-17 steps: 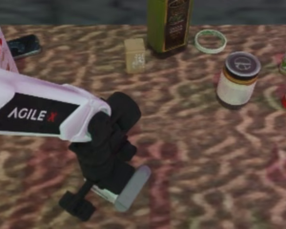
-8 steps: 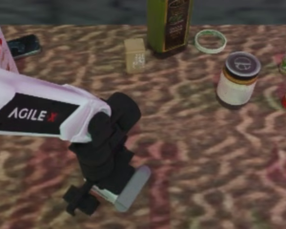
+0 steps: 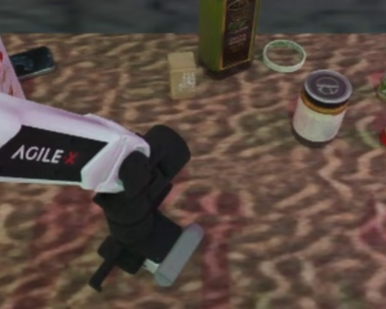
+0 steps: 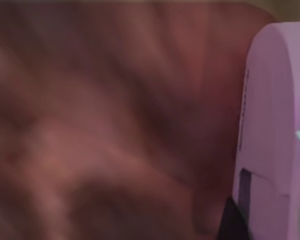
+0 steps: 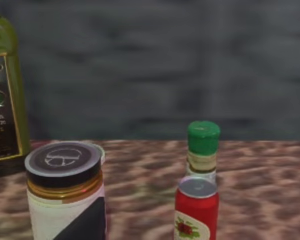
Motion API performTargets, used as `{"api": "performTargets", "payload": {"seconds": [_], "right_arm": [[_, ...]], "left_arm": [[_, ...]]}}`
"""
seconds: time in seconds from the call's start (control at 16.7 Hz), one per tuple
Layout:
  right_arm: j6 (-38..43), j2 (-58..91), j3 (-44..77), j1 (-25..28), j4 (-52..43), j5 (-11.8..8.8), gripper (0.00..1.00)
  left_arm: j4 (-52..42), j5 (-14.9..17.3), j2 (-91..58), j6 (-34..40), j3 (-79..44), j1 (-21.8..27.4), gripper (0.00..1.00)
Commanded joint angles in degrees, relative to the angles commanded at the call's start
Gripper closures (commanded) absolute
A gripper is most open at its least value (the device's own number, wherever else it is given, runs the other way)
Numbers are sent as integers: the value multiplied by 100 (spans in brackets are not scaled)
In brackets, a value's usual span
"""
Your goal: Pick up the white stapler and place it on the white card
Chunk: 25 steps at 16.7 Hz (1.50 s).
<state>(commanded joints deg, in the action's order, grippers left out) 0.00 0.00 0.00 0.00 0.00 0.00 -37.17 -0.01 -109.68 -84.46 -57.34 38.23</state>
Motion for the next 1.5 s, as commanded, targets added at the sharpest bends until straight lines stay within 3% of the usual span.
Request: {"api": "performTargets", "payload": {"seconds": [0.6,1.14,1.5], "right_arm": [[0,0,0,0,0,0,0],[0,0,0,0,0,0,0],[0,0,0,0,0,0,0]], "left_arm": [[-93,-1,45,-20,-68,4,100],[-2114,-5,939,8,-1125,-84,100],[-2239,-6,1024,18,-1201,-69,100]]}}
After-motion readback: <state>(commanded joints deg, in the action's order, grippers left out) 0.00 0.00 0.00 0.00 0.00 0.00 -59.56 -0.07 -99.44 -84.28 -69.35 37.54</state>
